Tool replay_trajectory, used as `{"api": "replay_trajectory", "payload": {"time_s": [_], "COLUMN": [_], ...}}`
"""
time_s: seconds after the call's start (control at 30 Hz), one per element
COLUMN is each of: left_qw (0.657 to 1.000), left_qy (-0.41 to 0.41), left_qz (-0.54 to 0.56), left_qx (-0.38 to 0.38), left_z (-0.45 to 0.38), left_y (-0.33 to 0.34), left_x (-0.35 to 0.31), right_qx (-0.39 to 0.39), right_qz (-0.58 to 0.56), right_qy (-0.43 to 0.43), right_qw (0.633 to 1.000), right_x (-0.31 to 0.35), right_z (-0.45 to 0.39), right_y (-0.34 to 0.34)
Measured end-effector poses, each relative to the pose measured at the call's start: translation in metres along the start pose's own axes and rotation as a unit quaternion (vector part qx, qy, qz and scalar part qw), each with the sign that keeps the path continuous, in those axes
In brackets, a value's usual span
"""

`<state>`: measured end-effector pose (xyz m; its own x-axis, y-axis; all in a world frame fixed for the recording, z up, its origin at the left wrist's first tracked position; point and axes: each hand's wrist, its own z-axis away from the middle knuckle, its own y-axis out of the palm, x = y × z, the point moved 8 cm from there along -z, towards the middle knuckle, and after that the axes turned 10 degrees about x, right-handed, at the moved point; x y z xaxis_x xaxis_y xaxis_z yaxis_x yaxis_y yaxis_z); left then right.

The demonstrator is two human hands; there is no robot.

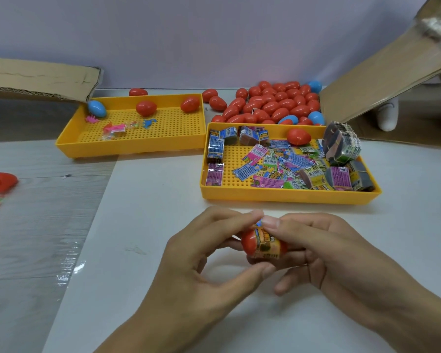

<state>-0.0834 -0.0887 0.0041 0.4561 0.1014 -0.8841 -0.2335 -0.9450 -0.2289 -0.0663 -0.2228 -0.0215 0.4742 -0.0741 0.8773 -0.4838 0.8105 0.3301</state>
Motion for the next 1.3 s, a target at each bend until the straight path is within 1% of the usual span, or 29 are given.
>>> {"api": "replay_trajectory", "payload": {"time_s": [0.1, 0.2, 0.37, 0.5, 0.63, 0.73, 0.93, 1.07, 1.2, 1.3], "left_qw": [1.000, 0.999, 0.999, 0.999, 1.000, 1.000, 0.997, 0.996, 0.997, 0.998], "left_qy": [-0.012, -0.028, -0.034, -0.030, -0.002, 0.005, -0.060, -0.077, -0.071, -0.048], "left_qz": [-0.004, 0.009, -0.004, -0.006, 0.002, 0.011, 0.029, 0.017, 0.013, 0.012], "left_qx": [-0.014, -0.032, -0.040, -0.037, -0.024, -0.019, -0.035, -0.034, -0.034, -0.038], "left_z": [-0.001, -0.001, -0.001, 0.000, -0.002, -0.003, 0.000, 0.000, 0.000, -0.001], "left_y": [-0.004, -0.010, -0.013, -0.014, -0.013, -0.012, -0.012, -0.012, -0.013, -0.013], "left_x": [0.002, 0.003, 0.002, 0.002, -0.001, -0.002, 0.001, -0.001, -0.002, -0.003], "right_qx": [-0.011, -0.027, -0.019, -0.018, -0.016, -0.020, -0.021, -0.010, -0.005, -0.016], "right_qz": [0.009, 0.043, 0.061, 0.065, 0.073, 0.082, 0.103, 0.111, 0.112, 0.114], "right_qy": [0.003, -0.016, -0.026, -0.041, -0.075, -0.082, -0.059, -0.053, -0.059, -0.080], "right_qw": [1.000, 0.999, 0.998, 0.997, 0.994, 0.993, 0.993, 0.992, 0.992, 0.990], "right_x": [0.000, 0.005, 0.008, 0.009, 0.016, 0.018, 0.015, 0.013, 0.014, 0.019], "right_z": [0.000, 0.001, 0.003, 0.004, 0.005, 0.005, 0.004, 0.003, 0.003, 0.004], "right_y": [0.000, -0.002, -0.002, -0.004, -0.004, -0.005, -0.003, 0.000, -0.001, -0.005]}}
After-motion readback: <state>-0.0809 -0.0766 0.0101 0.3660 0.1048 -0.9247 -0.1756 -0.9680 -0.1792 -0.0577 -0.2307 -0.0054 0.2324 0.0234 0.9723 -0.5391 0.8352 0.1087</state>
